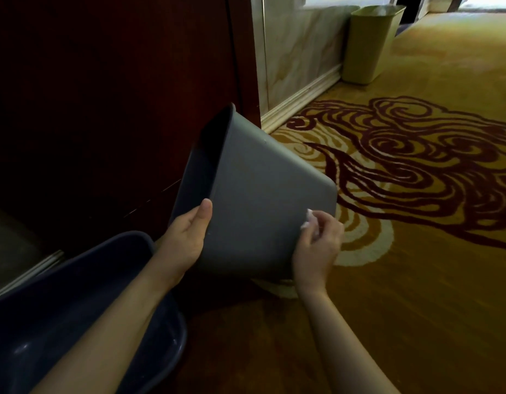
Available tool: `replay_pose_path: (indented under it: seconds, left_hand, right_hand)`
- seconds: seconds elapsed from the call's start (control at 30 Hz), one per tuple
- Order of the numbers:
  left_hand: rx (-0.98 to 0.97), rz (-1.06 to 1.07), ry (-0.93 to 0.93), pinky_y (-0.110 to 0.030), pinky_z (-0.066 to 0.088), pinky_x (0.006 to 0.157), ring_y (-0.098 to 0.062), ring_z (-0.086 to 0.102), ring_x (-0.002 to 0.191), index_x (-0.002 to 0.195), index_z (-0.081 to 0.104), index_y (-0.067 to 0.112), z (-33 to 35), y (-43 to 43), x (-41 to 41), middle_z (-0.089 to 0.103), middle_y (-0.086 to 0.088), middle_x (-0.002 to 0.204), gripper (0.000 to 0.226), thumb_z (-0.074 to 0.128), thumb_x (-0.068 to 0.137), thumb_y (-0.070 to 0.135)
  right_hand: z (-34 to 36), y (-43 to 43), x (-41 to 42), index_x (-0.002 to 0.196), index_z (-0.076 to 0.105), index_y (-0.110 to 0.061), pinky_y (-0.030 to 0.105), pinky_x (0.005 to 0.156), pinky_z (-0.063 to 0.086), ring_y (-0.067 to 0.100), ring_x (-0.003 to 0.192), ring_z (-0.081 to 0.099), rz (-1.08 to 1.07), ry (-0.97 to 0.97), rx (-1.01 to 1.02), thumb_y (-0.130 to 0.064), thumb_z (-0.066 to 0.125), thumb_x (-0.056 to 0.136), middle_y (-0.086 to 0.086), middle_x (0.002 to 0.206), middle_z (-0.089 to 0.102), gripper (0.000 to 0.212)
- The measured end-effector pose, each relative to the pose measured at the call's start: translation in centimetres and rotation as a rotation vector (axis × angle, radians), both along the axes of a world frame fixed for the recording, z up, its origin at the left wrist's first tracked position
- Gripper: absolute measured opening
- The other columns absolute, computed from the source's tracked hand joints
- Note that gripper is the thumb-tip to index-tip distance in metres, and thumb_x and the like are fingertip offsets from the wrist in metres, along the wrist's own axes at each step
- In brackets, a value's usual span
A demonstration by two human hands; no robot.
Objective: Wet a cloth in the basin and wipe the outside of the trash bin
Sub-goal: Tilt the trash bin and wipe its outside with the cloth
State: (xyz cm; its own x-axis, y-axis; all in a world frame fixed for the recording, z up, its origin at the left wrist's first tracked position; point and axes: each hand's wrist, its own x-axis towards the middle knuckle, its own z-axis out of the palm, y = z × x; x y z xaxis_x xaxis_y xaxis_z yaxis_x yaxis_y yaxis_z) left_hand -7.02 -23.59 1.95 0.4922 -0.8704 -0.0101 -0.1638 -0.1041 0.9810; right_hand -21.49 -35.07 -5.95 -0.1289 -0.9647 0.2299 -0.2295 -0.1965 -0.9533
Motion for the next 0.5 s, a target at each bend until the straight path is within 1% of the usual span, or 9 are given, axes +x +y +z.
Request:
replay_pose_path:
  seconds: [0.07,0.13,0.2,0.27,0.3,0.37,0.43,0.47,0.5]
  left_hand:
    - [0.005,0.028,0.001,-0.009,0.052,0.071,0.002,0.067,0.095,0.088,0.071,0.042,0.0,-0.3,-0.1,0.073,0.022,0.096,0.039,0.040,0.079,0.063]
    - [-0.002,0.075,-0.015,-0.009,0.050,0.071,0.004,0.067,0.089,0.084,0.071,0.034,0.1,-0.6,-0.1,0.074,0.022,0.087,0.040,0.040,0.078,0.060]
    - [0.002,0.085,-0.058,-0.005,0.047,0.061,0.008,0.066,0.072,0.071,0.069,0.034,0.5,-0.6,-0.3,0.072,0.021,0.069,0.040,0.039,0.080,0.058]
    - [0.023,0.076,-0.068,-0.007,0.044,0.049,0.007,0.059,0.052,0.056,0.064,0.030,0.5,-0.4,-0.3,0.064,0.014,0.051,0.045,0.038,0.081,0.058]
    - [0.038,0.075,-0.068,-0.008,0.043,0.046,0.006,0.056,0.047,0.054,0.061,0.027,0.5,-0.2,-0.2,0.059,0.012,0.047,0.047,0.038,0.080,0.058]
    - [0.054,0.083,-0.057,-0.011,0.042,0.043,0.003,0.051,0.044,0.056,0.054,0.022,0.3,0.0,0.1,0.054,0.010,0.044,0.047,0.039,0.080,0.059]
    - [0.056,0.090,-0.034,-0.012,0.042,0.043,0.001,0.049,0.042,0.058,0.051,0.019,0.1,0.1,0.3,0.051,0.010,0.043,0.047,0.040,0.078,0.060]
    - [0.049,0.094,-0.020,-0.012,0.044,0.046,0.001,0.052,0.045,0.060,0.052,0.019,0.1,0.1,0.4,0.054,0.010,0.045,0.046,0.041,0.077,0.060]
    - [0.035,0.093,0.001,-0.011,0.047,0.052,0.002,0.059,0.052,0.065,0.057,0.020,0.0,0.1,0.4,0.063,0.010,0.052,0.044,0.042,0.077,0.060]
  right_hand:
    - [2.7,3.0,2.2,0.099,0.059,-0.017,0.020,0.078,0.044,0.007,0.087,0.053,0.155,-0.030,-0.178,-0.017,0.052,0.092,-0.004,0.096,0.054,0.009]
    - [4.1,5.8,3.9,0.100,0.061,-0.016,0.023,0.079,0.045,0.008,0.090,0.053,0.280,-0.031,-0.276,-0.018,0.052,0.091,-0.004,0.096,0.055,0.013]
    - [4.4,8.1,4.9,0.102,0.062,-0.017,0.026,0.078,0.047,0.007,0.091,0.052,0.363,-0.029,-0.309,-0.018,0.053,0.089,-0.003,0.098,0.055,0.015]
    - [4.0,9.6,5.5,0.104,0.063,-0.016,0.028,0.075,0.048,0.007,0.090,0.052,0.393,-0.048,-0.307,-0.015,0.057,0.088,-0.002,0.099,0.055,0.017]
    - [3.8,10.0,5.6,0.105,0.064,-0.015,0.029,0.074,0.049,0.008,0.090,0.052,0.391,-0.060,-0.305,-0.012,0.059,0.087,-0.001,0.098,0.055,0.018]
    - [3.6,10.3,5.8,0.105,0.064,-0.014,0.031,0.071,0.049,0.008,0.088,0.052,0.384,-0.055,-0.325,-0.012,0.060,0.087,-0.001,0.096,0.055,0.018]
    - [3.0,10.4,5.7,0.103,0.061,-0.018,0.029,0.071,0.047,0.007,0.085,0.049,0.396,0.013,-0.398,-0.014,0.060,0.086,-0.003,0.094,0.054,0.017]
    - [2.6,10.3,5.4,0.103,0.059,-0.020,0.026,0.072,0.045,0.006,0.085,0.048,0.405,0.065,-0.448,-0.015,0.060,0.086,-0.004,0.094,0.053,0.018]
    - [1.9,10.1,5.0,0.103,0.057,-0.022,0.022,0.074,0.042,0.005,0.084,0.047,0.407,0.118,-0.487,-0.016,0.059,0.085,-0.005,0.093,0.053,0.019]
